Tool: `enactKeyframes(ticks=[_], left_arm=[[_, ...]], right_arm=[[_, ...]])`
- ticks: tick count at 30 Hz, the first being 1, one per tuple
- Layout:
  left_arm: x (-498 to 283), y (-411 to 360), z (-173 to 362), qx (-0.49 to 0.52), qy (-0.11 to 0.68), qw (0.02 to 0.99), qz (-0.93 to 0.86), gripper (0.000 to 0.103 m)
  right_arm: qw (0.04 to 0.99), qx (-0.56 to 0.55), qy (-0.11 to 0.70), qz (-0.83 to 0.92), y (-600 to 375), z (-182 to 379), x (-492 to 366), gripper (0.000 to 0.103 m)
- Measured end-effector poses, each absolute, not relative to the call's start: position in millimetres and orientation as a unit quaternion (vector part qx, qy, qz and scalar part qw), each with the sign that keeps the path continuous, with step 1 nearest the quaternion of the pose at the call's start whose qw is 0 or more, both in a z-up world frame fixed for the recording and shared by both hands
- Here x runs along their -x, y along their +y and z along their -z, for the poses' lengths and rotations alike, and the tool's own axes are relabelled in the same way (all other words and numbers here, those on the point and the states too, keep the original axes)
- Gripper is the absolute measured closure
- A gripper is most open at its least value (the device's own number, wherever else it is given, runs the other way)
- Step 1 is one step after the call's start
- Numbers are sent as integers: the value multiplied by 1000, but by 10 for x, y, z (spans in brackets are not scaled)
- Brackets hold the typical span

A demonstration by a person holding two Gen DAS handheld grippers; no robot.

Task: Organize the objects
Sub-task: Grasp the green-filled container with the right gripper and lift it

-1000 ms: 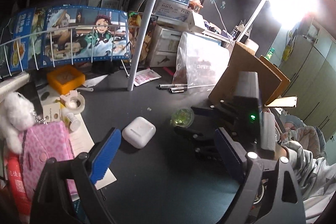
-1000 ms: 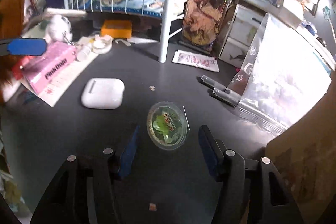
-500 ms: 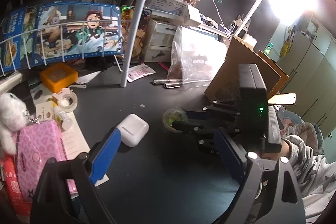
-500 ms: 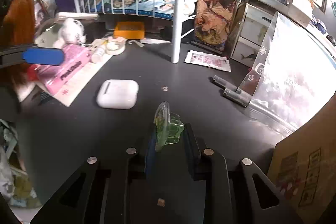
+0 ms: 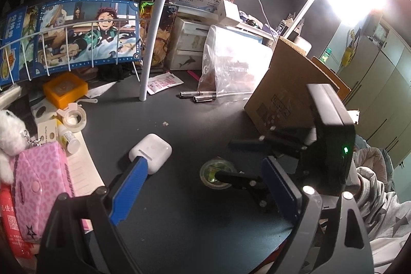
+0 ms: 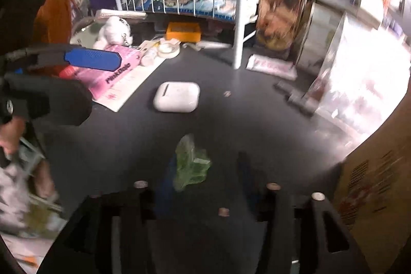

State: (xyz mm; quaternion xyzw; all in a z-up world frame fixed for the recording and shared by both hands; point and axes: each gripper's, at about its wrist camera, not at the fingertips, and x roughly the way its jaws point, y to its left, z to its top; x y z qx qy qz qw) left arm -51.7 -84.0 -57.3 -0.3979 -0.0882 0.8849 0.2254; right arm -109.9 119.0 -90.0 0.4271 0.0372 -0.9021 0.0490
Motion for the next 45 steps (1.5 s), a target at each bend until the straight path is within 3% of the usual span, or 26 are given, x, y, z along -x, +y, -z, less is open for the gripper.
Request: enactKeyframes(ticks=[12,16,27,30,32,33,36,38,39,40,45], left_arm=[[512,-854,600,402,-90,225,-883,14],[518,-857,615,406,-90,224,-881,14],[551,-752,661,423,-86,240,-869,14],[572,-697,680,429,-82,243,-866,14],[574,-678,683,430,-81,245,-865,14],[575,-672,684,431,-81,246,-865,14],[562,-668,678,430,-81,246,-865,14],[557,-676,680,430,-81,244,-865,14],[558,-680,682,430,-82,243,-866,14],[557,-686,685,430,-83,242,-866,14],[551,-667,709,436,-82,245,-862,14]], right_arm=[[87,-423,135,892,937,1103,1015,57],[94,-426,106,894,1040,1120,1006,71],[103,-419,61,900,1146,1059,930,81],[100,-423,68,898,1126,1054,912,79],[97,-421,67,899,1133,1039,894,69],[95,-419,71,900,1135,1039,883,57],[96,-419,83,899,1144,1062,851,53],[102,-427,84,895,1139,1099,855,55],[104,-427,83,895,1139,1105,855,60],[107,-426,80,895,1141,1101,855,72],[107,-425,80,895,1129,1101,861,74]])
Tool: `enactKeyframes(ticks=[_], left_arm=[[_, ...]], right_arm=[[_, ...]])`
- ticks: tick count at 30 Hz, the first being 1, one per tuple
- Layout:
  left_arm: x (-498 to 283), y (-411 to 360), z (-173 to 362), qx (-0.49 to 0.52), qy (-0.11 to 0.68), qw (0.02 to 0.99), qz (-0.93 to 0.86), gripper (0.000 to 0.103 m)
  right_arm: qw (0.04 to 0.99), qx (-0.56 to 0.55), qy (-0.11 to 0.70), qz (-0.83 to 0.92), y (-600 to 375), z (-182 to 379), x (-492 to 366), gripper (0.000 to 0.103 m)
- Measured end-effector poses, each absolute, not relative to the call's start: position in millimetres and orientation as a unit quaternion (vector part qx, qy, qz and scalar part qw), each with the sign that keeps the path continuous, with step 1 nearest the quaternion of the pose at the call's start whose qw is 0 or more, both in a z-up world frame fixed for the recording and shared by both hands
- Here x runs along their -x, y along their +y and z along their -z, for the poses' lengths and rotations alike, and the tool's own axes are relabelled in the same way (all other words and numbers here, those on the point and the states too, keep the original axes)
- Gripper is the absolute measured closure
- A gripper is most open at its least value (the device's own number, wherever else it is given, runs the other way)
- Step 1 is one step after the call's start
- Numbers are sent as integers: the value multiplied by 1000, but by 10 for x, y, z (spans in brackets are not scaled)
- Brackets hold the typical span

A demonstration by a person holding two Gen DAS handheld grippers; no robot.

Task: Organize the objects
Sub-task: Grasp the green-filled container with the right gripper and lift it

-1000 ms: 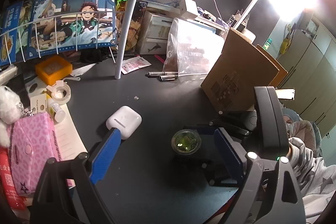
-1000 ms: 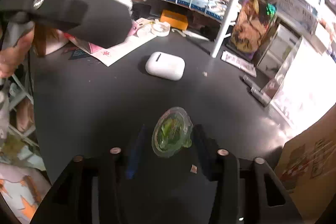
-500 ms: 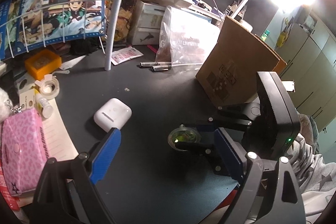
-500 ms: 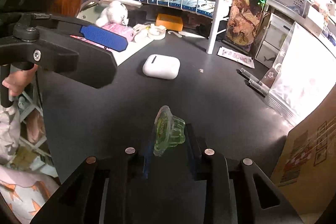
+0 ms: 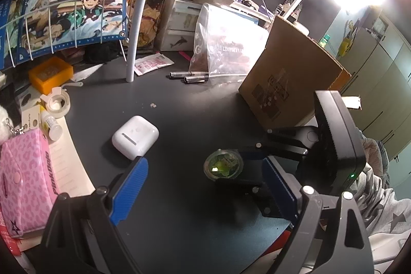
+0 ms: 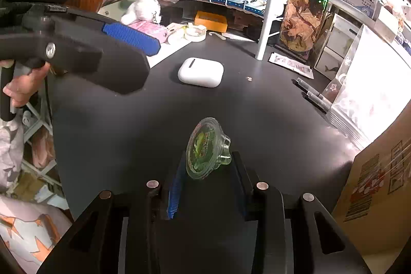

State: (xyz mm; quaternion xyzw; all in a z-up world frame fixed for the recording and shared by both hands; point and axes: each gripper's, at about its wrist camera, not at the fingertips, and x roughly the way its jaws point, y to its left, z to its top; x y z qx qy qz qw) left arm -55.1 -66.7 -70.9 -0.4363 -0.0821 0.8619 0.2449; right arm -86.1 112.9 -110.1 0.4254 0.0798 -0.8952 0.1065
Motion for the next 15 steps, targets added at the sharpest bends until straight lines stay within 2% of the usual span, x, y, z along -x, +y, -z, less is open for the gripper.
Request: enactKeyframes(ticks=[4,8,10,12,15], left_arm=[[571,-595,763,447,-80,256,-853,14],[614,-454,847,460,-75,273,-842,16],[648,-402,914,469,-78,282,-834,22],[692,-364,998,479,-84,285,-826,34],[738,-328,1100,490,-90,284,-819,47]], right_arm=[[108,-416,72,900,1135,1070,838,81],[112,-414,73,900,1114,1047,832,82],[113,-416,77,899,1101,1060,830,81],[112,-418,79,898,1104,1056,836,81],[109,-421,91,896,1089,1079,834,73]])
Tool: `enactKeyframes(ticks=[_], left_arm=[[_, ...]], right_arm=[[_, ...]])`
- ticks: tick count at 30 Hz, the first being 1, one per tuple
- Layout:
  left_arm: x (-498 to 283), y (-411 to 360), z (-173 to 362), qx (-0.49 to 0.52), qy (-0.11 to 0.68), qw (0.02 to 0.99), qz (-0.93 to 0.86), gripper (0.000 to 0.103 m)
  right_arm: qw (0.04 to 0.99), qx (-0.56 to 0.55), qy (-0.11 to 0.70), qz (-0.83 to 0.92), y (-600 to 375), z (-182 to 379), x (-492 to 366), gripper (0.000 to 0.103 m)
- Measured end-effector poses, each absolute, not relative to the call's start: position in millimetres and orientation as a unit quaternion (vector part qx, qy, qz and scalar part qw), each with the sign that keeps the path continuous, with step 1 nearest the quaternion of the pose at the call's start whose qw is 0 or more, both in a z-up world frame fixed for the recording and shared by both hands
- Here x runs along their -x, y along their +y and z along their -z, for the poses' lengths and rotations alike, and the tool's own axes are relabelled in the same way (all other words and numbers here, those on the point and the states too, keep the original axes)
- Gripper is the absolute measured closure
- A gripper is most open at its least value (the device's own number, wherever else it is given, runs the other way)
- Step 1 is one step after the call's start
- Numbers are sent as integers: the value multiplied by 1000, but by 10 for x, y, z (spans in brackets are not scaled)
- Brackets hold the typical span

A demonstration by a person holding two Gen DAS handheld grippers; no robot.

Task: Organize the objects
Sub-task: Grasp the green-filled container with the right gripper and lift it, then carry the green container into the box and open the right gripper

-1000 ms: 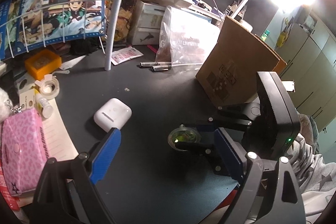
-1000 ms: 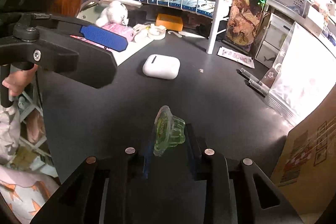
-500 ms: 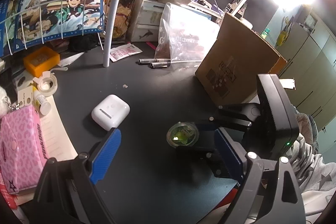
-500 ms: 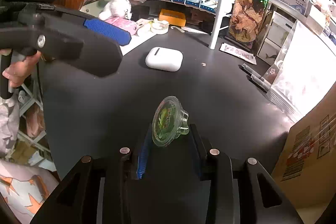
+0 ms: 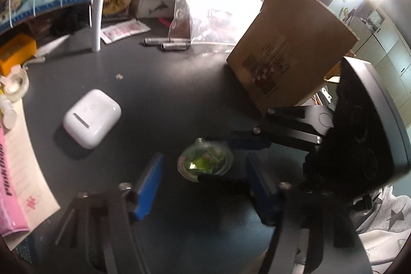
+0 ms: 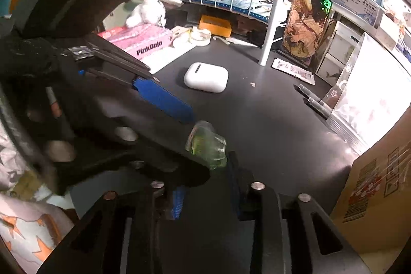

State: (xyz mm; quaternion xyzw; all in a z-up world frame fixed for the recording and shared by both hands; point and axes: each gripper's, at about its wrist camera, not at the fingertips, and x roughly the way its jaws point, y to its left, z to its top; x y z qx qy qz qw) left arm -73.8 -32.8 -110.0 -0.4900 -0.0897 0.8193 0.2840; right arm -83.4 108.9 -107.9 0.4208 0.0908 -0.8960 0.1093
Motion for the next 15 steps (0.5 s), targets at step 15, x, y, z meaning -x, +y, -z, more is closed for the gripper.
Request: enactKeyframes(ticks=[15], left_arm=[[655,-262,1132,486,-77,285,-823,64]], right_arm=[[109,-416,82,899,1069,1094,829,75]])
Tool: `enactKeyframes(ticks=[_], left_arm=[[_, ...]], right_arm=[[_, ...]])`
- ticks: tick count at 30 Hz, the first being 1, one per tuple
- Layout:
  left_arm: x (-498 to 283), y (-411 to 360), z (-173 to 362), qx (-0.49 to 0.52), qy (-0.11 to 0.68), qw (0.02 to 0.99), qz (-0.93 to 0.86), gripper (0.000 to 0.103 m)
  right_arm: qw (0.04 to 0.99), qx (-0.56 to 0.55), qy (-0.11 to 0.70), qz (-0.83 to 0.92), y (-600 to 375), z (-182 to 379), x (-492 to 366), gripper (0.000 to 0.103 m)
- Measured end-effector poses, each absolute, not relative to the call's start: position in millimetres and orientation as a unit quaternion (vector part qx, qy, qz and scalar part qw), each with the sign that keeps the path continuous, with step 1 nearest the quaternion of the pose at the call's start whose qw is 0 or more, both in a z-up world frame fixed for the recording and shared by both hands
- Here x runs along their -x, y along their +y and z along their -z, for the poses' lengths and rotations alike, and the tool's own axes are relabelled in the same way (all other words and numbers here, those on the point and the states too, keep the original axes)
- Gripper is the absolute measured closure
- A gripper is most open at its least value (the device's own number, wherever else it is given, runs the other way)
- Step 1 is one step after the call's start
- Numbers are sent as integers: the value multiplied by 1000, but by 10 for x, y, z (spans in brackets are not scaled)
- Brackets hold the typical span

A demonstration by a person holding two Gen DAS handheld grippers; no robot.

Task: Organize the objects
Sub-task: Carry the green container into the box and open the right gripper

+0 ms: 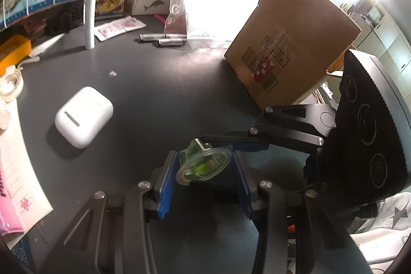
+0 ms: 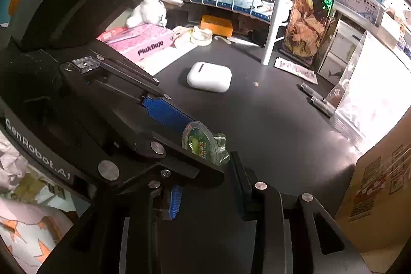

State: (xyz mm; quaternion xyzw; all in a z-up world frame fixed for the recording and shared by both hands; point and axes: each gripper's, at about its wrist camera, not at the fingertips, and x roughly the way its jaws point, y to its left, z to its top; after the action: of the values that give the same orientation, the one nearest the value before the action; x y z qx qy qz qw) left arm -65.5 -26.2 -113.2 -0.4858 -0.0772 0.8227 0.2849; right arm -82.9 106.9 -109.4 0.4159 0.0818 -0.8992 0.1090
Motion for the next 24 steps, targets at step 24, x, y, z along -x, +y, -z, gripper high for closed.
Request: enactKeyframes(ticks=[24], left_arm=[[614,190,-737,344,6,341,-875,64]], right_arm=[[-2,-265,115,958,1346,-589,388,75]])
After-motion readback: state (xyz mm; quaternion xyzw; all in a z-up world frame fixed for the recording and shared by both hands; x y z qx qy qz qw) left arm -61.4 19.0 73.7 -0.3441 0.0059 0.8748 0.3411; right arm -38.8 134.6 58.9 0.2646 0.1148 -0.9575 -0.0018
